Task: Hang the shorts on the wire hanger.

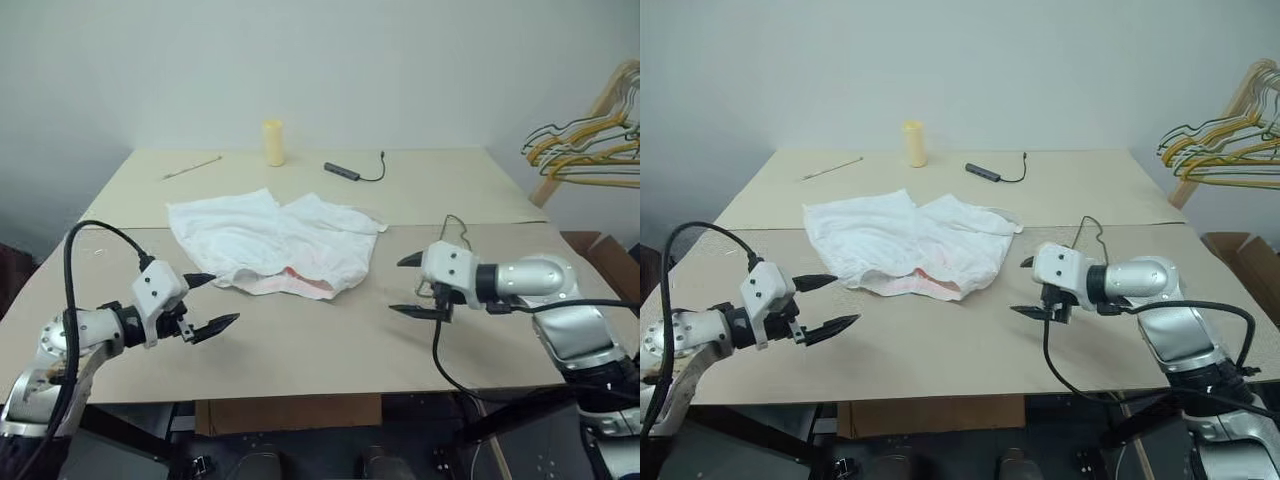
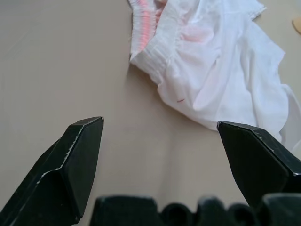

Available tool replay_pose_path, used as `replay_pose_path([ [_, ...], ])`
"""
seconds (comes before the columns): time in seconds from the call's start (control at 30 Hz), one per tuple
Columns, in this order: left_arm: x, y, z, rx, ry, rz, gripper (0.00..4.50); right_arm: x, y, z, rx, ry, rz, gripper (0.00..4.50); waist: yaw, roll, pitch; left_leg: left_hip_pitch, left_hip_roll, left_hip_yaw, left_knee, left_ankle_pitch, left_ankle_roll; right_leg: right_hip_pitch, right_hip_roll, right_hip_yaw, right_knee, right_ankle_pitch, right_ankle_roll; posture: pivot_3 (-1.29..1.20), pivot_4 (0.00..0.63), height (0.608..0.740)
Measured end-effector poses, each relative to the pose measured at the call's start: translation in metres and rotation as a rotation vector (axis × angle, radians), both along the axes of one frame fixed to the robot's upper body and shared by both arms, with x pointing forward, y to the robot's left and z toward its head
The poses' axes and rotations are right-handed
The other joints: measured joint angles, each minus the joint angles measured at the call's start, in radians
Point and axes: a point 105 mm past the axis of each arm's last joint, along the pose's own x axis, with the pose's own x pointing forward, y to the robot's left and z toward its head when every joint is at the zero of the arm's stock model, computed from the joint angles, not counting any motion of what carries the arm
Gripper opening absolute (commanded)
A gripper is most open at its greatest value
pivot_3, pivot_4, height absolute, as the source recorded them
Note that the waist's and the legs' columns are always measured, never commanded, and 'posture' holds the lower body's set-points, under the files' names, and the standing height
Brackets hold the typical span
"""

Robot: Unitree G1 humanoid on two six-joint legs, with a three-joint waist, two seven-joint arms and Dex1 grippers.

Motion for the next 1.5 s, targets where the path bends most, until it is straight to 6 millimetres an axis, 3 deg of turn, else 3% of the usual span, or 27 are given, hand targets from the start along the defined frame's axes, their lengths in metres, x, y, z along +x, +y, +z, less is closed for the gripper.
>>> replay_pose_path([
  [0.23,-0.006,0.007,-0.011,0.052,0.042,0.018,4.50,0.011,0.047,0.006,0.041,-0.034,0.033,4.47,-0.001,0.000,0.000,-0.001,0.000,0.000,0.000,0.000,0.000,-0.001,0.000,0.000,0.001,0.001,-0.002,0.07,0.000,0.740],
  [0.43,-0.004,0.009,-0.008,0.091,0.044,-0.005,4.50,0.017,0.124,-0.009,-0.021,-0.123,0.089,4.47,-0.018,0.000,0.000,-0.002,0.001,0.001,0.000,0.001,-0.001,-0.003,0.000,-0.001,0.004,0.000,-0.003,0.05,0.000,0.740],
  [0.57,-0.002,0.009,-0.008,0.094,0.043,-0.005,4.50,0.030,0.136,-0.025,-0.124,-0.149,0.040,4.47,-0.023,-0.001,-0.001,-0.003,0.000,0.001,0.000,0.001,-0.002,-0.003,-0.001,-0.001,0.003,0.001,-0.003,0.06,0.000,0.740],
  [0.7,-0.001,0.008,-0.007,0.094,0.041,-0.009,4.50,0.038,0.132,-0.048,-0.242,-0.156,0.000,3.94,-0.027,-0.001,-0.001,-0.003,0.001,0.001,0.000,0.001,-0.002,-0.003,0.000,-0.002,0.004,0.001,-0.003,0.08,0.000,0.740],
  [0.87,-0.008,0.010,-0.016,0.097,0.073,0.000,4.50,0.044,0.127,-0.065,-0.322,-0.154,-0.013,2.20,-0.034,-0.001,-0.001,-0.002,0.001,0.001,0.000,0.001,-0.002,-0.004,0.000,-0.002,0.004,0.000,-0.003,0.09,0.000,0.740],
  [1.07,-0.010,0.011,-0.017,0.100,0.074,0.008,4.50,0.043,0.129,-0.067,-0.388,-0.238,0.036,0.03,-0.030,-0.001,-0.001,-0.002,0.001,0.001,0.000,0.001,-0.002,-0.004,0.000,-0.002,0.004,0.000,-0.003,0.09,0.000,0.740],
  [1.17,-0.010,0.011,-0.017,0.100,0.071,0.015,4.50,0.044,0.126,-0.067,-0.411,-0.264,0.046,0.03,-0.028,-0.001,-0.001,-0.002,0.001,0.001,0.000,0.001,-0.002,-0.004,0.000,-0.002,0.004,0.000,-0.003,0.08,0.000,0.740],
  [1.3,-0.009,0.012,-0.017,0.103,0.070,0.018,4.50,0.046,0.103,-0.074,-0.458,-0.267,0.034,0.03,-0.024,-0.001,-0.001,-0.003,0.001,0.001,0.000,0.001,-0.003,-0.003,-0.001,-0.002,0.004,0.000,-0.003,0.07,0.000,0.740],
  [1.4,-0.009,0.012,-0.016,0.112,0.068,0.017,4.50,0.057,0.072,-0.072,-0.510,-0.303,-0.005,0.03,-0.026,-0.001,-0.001,-0.002,0.001,0.001,0.000,0.001,-0.003,-0.003,-0.001,-0.002,0.004,0.000,-0.003,0.07,0.000,0.740],
  [1.5,-0.008,0.012,-0.017,0.124,0.071,0.012,4.50,0.081,0.024,-0.064,-0.592,-0.363,-0.106,0.03,-0.027,-0.001,-0.001,-0.002,0.001,0.001,0.000,0.001,-0.003,-0.003,-0.001,-0.002,0.003,0.000,-0.004,0.06,0.000,0.740],
])
